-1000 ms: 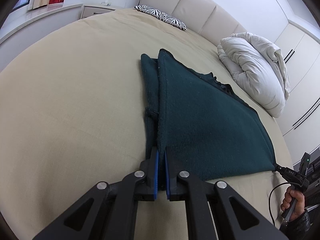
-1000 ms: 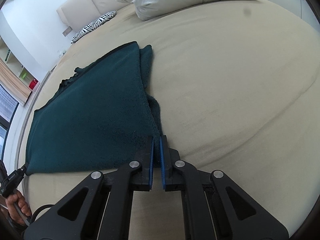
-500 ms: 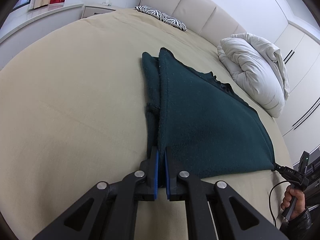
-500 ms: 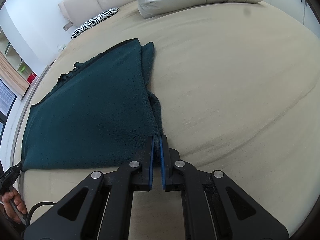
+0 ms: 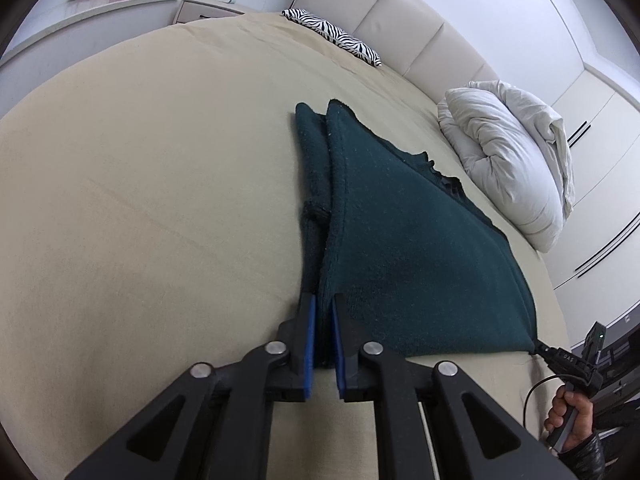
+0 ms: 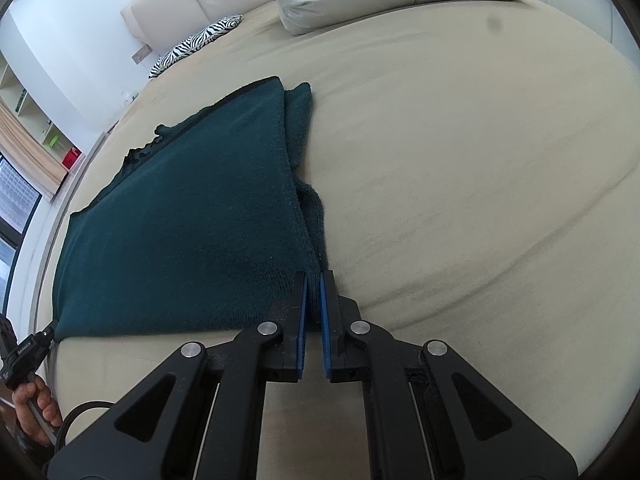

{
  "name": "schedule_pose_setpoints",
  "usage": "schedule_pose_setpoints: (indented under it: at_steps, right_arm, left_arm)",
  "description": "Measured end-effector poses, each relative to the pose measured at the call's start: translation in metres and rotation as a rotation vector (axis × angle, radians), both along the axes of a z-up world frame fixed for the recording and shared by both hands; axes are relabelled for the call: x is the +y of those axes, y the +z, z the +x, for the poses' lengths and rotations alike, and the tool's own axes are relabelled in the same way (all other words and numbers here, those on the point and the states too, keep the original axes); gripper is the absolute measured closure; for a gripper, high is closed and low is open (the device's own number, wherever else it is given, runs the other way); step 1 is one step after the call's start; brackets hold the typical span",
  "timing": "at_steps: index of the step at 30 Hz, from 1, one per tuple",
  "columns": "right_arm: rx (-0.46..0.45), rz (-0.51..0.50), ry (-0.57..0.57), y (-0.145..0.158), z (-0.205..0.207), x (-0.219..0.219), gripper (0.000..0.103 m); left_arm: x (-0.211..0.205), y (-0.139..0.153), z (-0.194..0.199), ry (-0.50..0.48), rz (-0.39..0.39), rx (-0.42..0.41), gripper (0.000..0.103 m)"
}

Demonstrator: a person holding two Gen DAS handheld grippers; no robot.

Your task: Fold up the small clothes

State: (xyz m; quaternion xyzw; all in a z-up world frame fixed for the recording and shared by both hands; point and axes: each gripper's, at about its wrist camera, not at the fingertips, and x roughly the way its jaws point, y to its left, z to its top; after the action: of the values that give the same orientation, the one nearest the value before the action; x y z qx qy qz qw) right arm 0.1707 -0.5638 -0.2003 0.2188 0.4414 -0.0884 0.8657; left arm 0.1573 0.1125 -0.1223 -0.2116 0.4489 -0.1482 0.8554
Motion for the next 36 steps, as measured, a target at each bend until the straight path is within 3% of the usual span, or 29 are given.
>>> schedule_pose_setpoints:
  at_steps: [2, 7, 12, 15, 18, 23, 28, 31, 33, 36]
  right_arm:
    - [0.006, 0.013, -0.007, 0.001, -0.001, -0.001, 0.093]
    - [0.017, 0.024, -0.038, 0.015, -0.009, -0.006, 0.083]
    - [-0.059, 0.004, -0.067, 0.049, -0.007, -0.008, 0.082]
    - [-0.1, 0.054, -0.023, 0.063, 0.023, 0.003, 0.07]
    - [-0.13, 0.092, 0.067, 0.065, 0.063, 0.025, 0.068]
    - [-0.126, 0.22, 0.213, 0.045, 0.141, 0.07, 0.068]
    - [-0.099, 0.293, 0.226, 0.019, 0.199, 0.091, 0.067]
    - [-0.06, 0.348, 0.161, -0.006, 0.224, 0.078, 0.067]
    - [-0.094, 0.41, 0.102, -0.017, 0.228, 0.057, 0.069]
    - [-0.149, 0.494, 0.014, -0.031, 0.218, 0.017, 0.086]
  left_arm:
    - [0.003, 0.006, -0.003, 0.019, 0.004, -0.002, 0.079]
    - [0.008, 0.036, -0.011, 0.059, 0.031, -0.065, 0.078]
    - [-0.02, 0.07, 0.01, 0.011, 0.098, -0.165, 0.066]
    - [-0.05, 0.078, 0.034, -0.023, 0.133, -0.22, 0.062]
    - [-0.087, 0.073, 0.065, -0.064, 0.169, -0.224, 0.058]
    - [-0.124, 0.056, 0.104, -0.084, 0.268, -0.237, 0.058]
    - [-0.127, 0.029, 0.13, -0.054, 0.301, -0.19, 0.057]
    - [-0.117, 0.012, 0.139, -0.026, 0.277, -0.155, 0.057]
    - [-0.111, 0.01, 0.14, -0.012, 0.243, -0.165, 0.057]
    - [-0.11, 0.009, 0.145, -0.012, 0.239, -0.167, 0.057]
